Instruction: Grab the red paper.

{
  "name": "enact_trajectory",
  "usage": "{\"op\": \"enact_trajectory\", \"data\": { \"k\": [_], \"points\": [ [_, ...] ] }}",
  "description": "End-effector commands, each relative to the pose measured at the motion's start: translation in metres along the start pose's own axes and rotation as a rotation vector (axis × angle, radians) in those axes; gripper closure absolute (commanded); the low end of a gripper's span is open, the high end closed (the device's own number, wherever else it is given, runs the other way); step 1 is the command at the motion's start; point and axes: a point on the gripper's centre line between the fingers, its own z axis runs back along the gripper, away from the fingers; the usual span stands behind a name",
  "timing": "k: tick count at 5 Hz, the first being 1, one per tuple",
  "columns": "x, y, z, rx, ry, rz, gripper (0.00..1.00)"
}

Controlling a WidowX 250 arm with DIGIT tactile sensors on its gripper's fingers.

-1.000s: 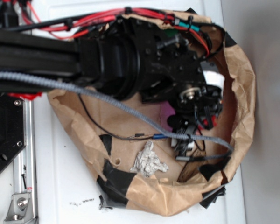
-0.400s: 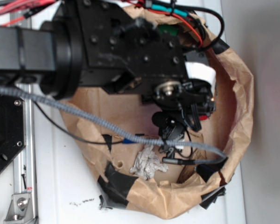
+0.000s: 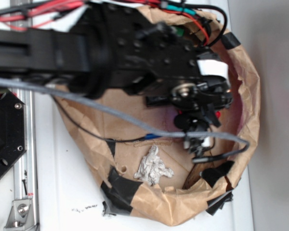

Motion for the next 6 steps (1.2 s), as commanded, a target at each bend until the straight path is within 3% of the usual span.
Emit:
{"op": "enact_trajectory", "data": {
  "k": [1, 2, 3, 4, 5, 6],
  "points": [
    [0.022, -0.022, -0.037, 0.058, -0.014, -0.059, 0.00],
    [0.019, -0.023, -0.042, 0.087, 0.001, -0.087, 1.00],
    [0.015, -0.018, -0.022, 0.032, -0.004, -0.072, 1.00],
    [0.010, 0.003, 0.013, 0.063, -0.042, -0.013, 1.00],
    [-0.004, 0.014, 0.056, 0.141, -0.019, -0.052, 1.00],
    [-0.013, 0.001, 0.088, 0.341, 0.161, -0.149, 1.00]
  ]
}}
